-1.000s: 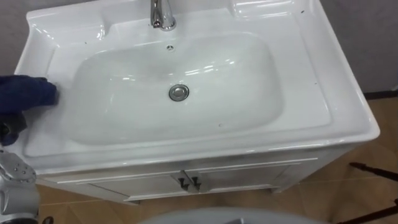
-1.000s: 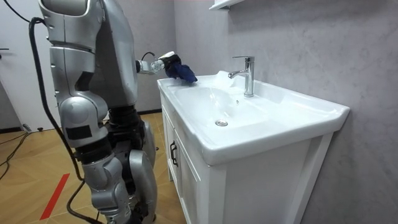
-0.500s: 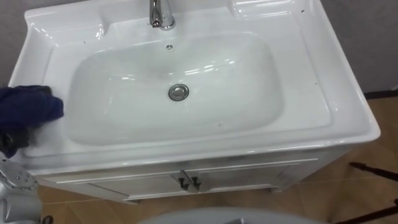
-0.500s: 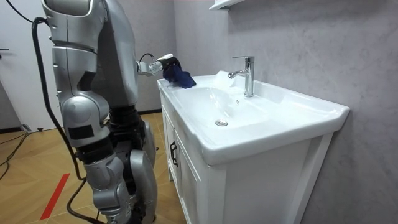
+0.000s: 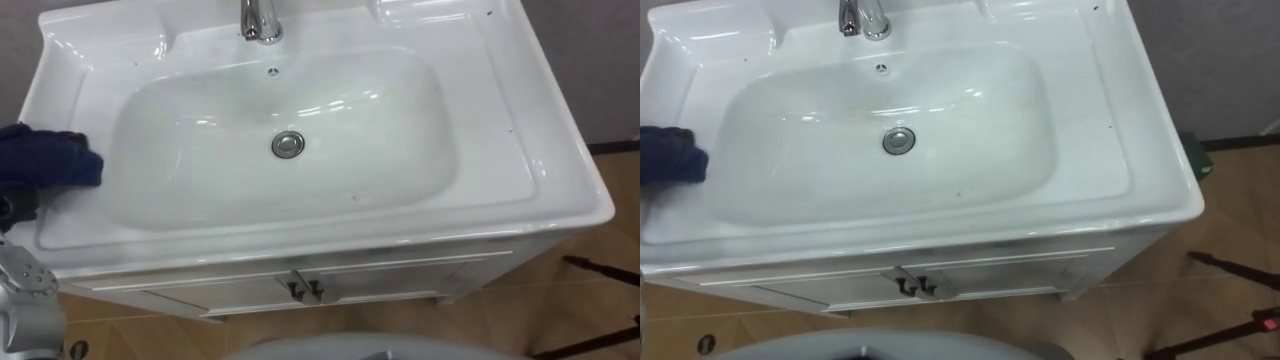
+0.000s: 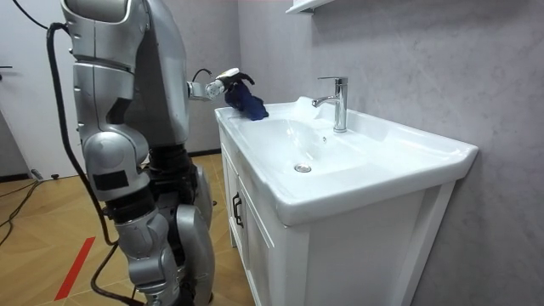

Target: Wipe basin

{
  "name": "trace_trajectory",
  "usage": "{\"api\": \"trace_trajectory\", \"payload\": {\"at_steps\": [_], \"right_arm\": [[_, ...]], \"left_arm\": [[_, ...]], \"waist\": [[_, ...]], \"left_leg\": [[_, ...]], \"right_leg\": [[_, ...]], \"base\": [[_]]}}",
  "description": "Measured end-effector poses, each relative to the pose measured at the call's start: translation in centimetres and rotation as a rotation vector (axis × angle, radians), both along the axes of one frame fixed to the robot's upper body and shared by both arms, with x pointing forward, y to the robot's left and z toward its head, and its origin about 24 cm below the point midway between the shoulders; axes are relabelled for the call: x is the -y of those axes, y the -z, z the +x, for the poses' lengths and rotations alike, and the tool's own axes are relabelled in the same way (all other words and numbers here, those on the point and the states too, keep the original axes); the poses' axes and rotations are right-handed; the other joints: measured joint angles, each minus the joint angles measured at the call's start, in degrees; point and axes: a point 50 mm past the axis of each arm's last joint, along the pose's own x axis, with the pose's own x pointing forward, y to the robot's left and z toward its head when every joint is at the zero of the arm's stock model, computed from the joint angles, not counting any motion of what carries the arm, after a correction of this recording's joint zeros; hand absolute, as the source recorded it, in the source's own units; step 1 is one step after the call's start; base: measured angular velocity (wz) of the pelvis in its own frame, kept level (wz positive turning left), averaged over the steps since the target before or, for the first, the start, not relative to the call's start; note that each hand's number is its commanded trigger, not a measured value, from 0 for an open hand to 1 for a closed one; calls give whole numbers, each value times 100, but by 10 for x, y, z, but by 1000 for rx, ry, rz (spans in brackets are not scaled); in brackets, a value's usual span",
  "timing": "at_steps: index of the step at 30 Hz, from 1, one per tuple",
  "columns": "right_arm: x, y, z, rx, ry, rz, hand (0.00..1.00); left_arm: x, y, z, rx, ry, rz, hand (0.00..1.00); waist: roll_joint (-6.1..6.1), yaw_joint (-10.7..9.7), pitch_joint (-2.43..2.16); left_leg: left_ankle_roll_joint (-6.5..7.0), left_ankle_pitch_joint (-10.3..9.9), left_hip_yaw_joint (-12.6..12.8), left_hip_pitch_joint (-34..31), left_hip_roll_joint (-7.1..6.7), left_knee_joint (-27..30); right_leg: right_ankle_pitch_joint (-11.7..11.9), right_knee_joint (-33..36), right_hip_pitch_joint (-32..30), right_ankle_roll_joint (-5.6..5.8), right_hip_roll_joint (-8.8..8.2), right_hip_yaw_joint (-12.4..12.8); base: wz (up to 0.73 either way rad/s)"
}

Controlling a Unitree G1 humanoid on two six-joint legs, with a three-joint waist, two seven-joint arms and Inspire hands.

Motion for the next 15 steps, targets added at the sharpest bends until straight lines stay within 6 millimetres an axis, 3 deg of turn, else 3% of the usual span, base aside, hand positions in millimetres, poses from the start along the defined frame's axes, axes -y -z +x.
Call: {"api": "trace_trajectory", "payload": {"at_steps": [15], "right_arm": [[0,0,-3,-19,-10,-2,0]], "left_arm": [[2,-5,3,62,16,-37,0]], "waist": [[29,-87,2]], "left_leg": [[0,0,-4,44,-1,7]], "right_leg": [[-4,9,26,3,0,-1]], "base": [[0]]}}
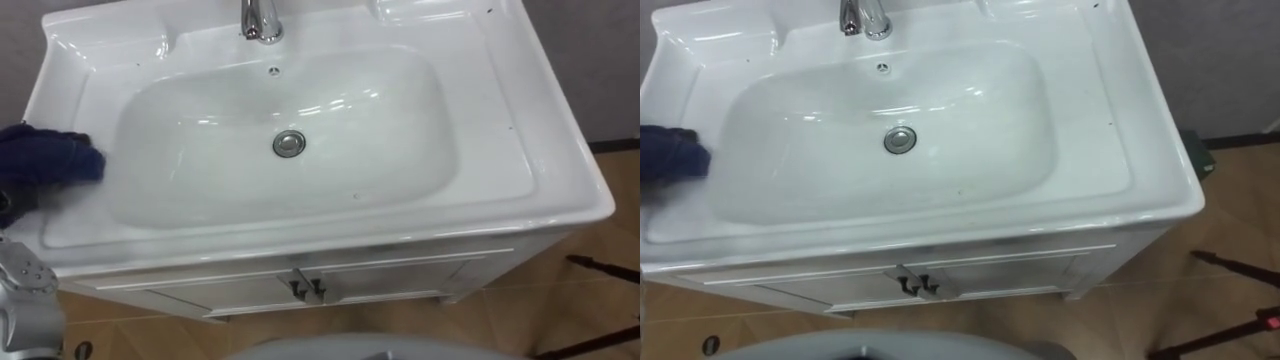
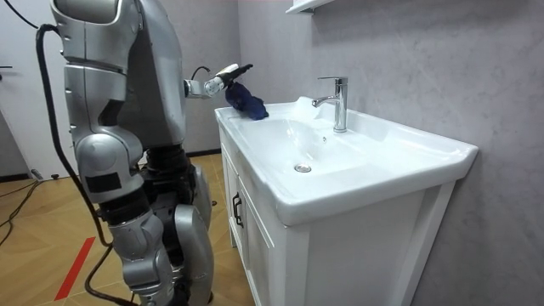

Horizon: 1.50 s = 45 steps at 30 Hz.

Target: Wipe basin

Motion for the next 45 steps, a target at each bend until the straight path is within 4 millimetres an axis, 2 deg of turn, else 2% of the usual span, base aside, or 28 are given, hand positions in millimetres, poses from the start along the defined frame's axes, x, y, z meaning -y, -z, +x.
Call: {"api": "trace_trajectory", "payload": {"at_steps": [10,14,19,25,28,36,45], "right_arm": [[-5,2,2,-2,-26,9,0],[-6,2,6,5,-47,12,0],[-9,2,15,59,-69,21,0],[-10,2,20,97,-76,21,0],[-10,2,18,106,-77,23,0],[-12,3,13,106,-76,35,0],[-14,4,8,84,-91,49,0]], "left_arm": [[8,11,0,133,-32,-241,0],[12,9,6,179,-26,-287,0],[23,-18,17,365,80,-325,0],[36,-49,33,581,190,-278,0],[38,-54,35,633,209,-264,0],[44,-71,37,786,251,-208,0],[42,-76,33,845,229,-177,0]], "waist": [[-89,-22,13],[-125,-33,21],[-199,-173,57],[-182,-305,66],[-168,-318,64],[-193,-315,59],[-246,-302,49]], "left_leg": [[0,0,-2,44,3,0],[0,0,-1,40,2,0],[0,0,-10,33,3,0],[0,0,33,88,2,-3],[0,0,109,129,3,-3],[0,-1,112,130,1,-5],[0,-1,96,171,-3,-14]], "right_leg": [[1,-23,34,-1,5,0],[1,-25,38,-1,1,-2],[1,-30,36,-1,2,3],[1,-28,54,-1,6,60],[1,-28,46,-1,22,166],[2,-39,34,-1,22,201],[2,-21,16,-1,31,294]], "base": [[0],[0],[0],[-5],[-18],[-4],[-5]]}}
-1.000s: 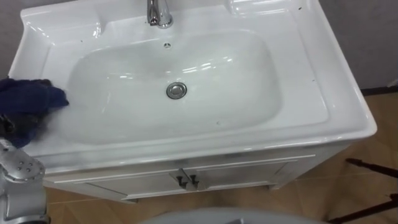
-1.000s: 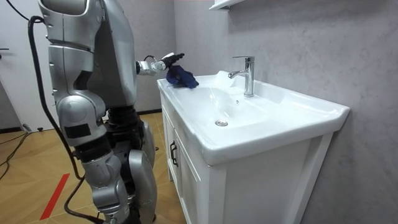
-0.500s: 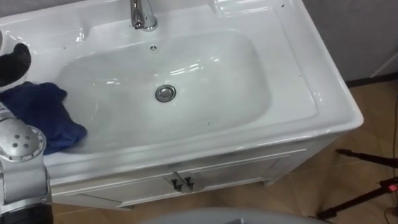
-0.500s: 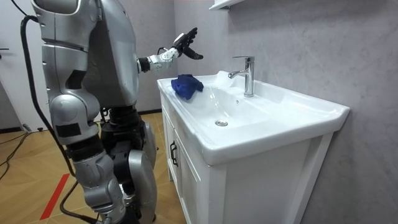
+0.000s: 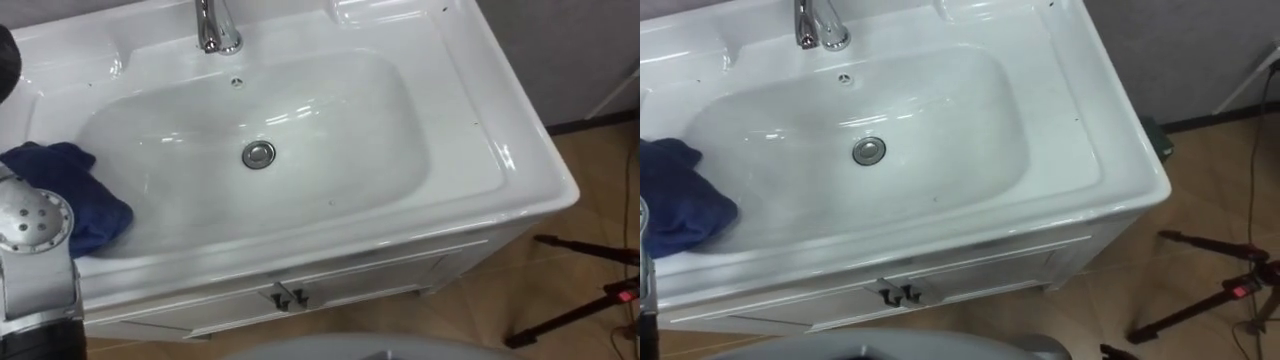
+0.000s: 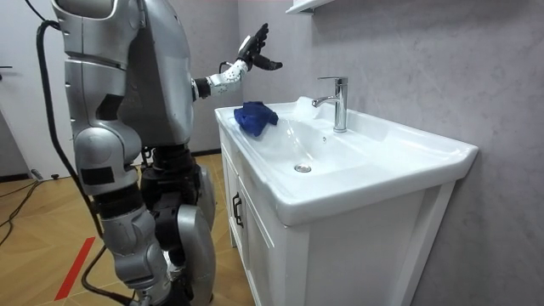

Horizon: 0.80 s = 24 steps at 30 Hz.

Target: Wipe basin

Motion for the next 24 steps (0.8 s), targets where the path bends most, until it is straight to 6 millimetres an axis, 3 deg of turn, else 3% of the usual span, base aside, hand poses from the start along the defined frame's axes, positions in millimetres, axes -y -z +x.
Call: {"api": "trace_trajectory", "payload": {"at_steps": [7,11,14,21,24], "right_arm": [[0,0,-10,-26,-2,2,0],[0,0,-18,-51,1,1,0],[0,-1,-23,-73,-10,-5,0],[6,-3,-27,-101,-47,-22,0],[8,-4,-26,-100,-88,-23,0]], "left_arm": [[-15,-7,-11,65,-76,-7,0],[-28,-9,-21,98,-149,-29,0],[-42,-8,-31,105,-229,-40,0],[-85,17,-79,90,-504,-167,0],[-98,35,-102,57,-608,-248,0]], "waist": [[-16,136,-8],[23,350,-17],[53,551,-50],[172,939,-67],[198,988,-90]], "left_leg": [[0,0,4,63,-6,-7],[0,0,-10,62,-9,-5],[0,0,-9,58,-11,-6],[0,0,-18,37,-34,-14],[0,0,-45,17,-66,-14]], "right_leg": [[0,10,50,0,-1,20],[0,3,49,1,-5,8],[-1,8,43,1,-11,-11],[-10,2,52,18,-42,-73],[-33,-7,45,49,-84,-136]], "base": [[-2],[1],[0],[6],[10]]}}
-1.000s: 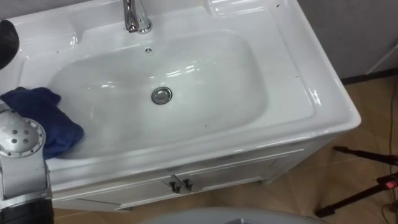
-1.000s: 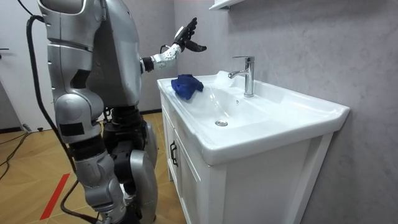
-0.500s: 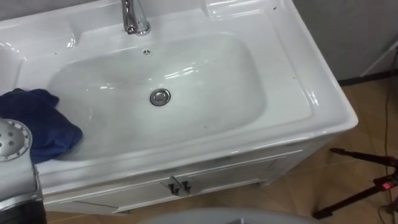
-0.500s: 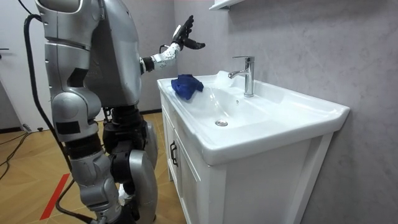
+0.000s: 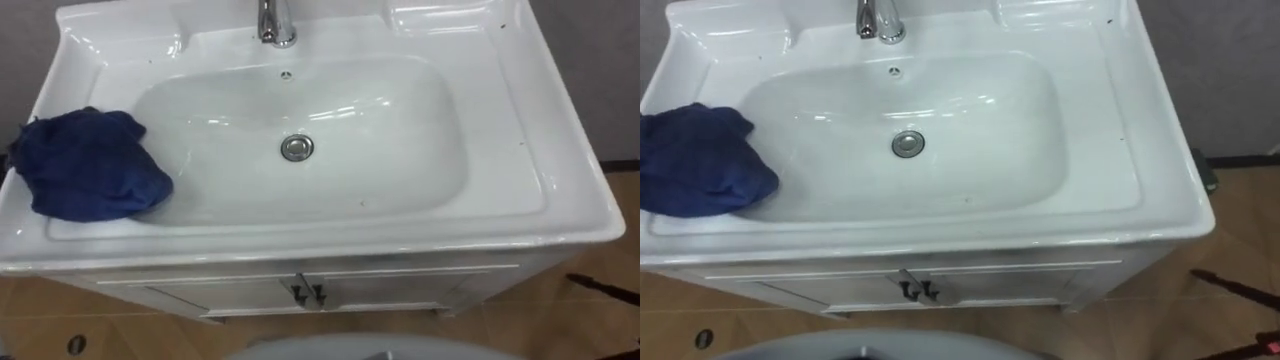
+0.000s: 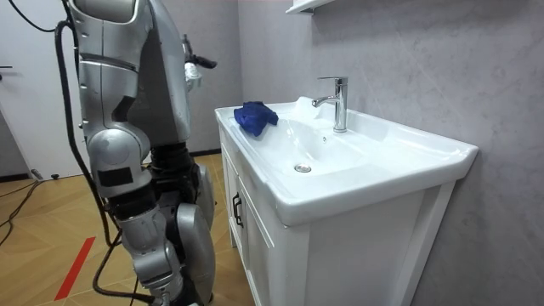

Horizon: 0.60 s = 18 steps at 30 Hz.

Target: Wipe basin

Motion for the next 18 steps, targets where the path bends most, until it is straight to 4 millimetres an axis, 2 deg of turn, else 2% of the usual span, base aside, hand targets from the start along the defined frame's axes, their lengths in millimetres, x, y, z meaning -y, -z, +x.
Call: {"api": "trace_trajectory", "payload": {"at_steps": [2,4,5,7,9,11,12,13,14,16,18], "right_arm": [[0,0,-1,-2,-18,-2,0],[-1,0,-1,-16,-43,-5,0],[-1,0,-2,-21,-46,-5,0],[-2,0,-2,-21,-49,-4,0],[-5,1,-4,-30,-48,1,0],[-6,1,-7,-47,-48,3,0],[-7,1,-8,-61,-47,5,0],[-7,1,-9,-69,-49,5,0],[-8,2,-10,-72,-51,6,0],[-11,3,-10,-73,-49,14,0],[-14,3,-11,-75,-49,21,0]], "left_arm": [[-3,10,-11,3,-40,-57,0],[-8,29,-28,2,-106,-158,0],[-9,34,-31,-3,-121,-185,0],[-10,57,-55,-60,-196,-284,0],[-10,69,-70,-79,-242,-342,0],[-6,82,-81,-111,-277,-406,0],[-3,93,-90,-154,-303,-452,0],[3,105,-100,-201,-327,-503,0],[7,111,-105,-220,-339,-527,0],[27,135,-122,-312,-355,-636,0],[46,154,-131,-396,-344,-727,0]], "waist": [[-5,68,-3],[-15,113,-9],[-20,111,-9],[-55,116,-23],[-98,104,-48],[-119,99,-46],[-114,100,-46],[-170,76,-13],[-166,56,-15],[-172,-34,-13],[-182,-114,-11]], "left_leg": [[0,0,-84,-8,-33,-1],[1,0,-174,-20,-65,0],[1,0,-202,-25,-73,1],[1,0,-258,-51,-100,1],[1,0,-261,-58,-106,1],[19,-11,-268,-67,-108,0],[43,-25,-270,-67,-108,-1],[56,-32,-268,-67,-111,0],[60,-34,-267,-67,-113,0],[77,-44,-258,-68,-119,-1],[88,-51,-262,-71,-123,-4]], "right_leg": [[-9,8,-2,16,-32,-25],[-15,21,-5,33,-59,-35],[-17,25,-7,38,-68,-49],[-23,30,-13,56,-93,-74],[-25,28,-21,62,-100,-83],[-19,17,-12,71,-116,-147],[-19,17,-2,76,-117,-159],[-15,14,10,84,-123,-169],[-14,19,15,87,-125,-171],[-8,23,15,101,-132,-166],[-6,29,17,109,-135,-176]], "base": [[9],[6],[11],[8],[3],[10],[12],[9],[0],[0],[5]]}}
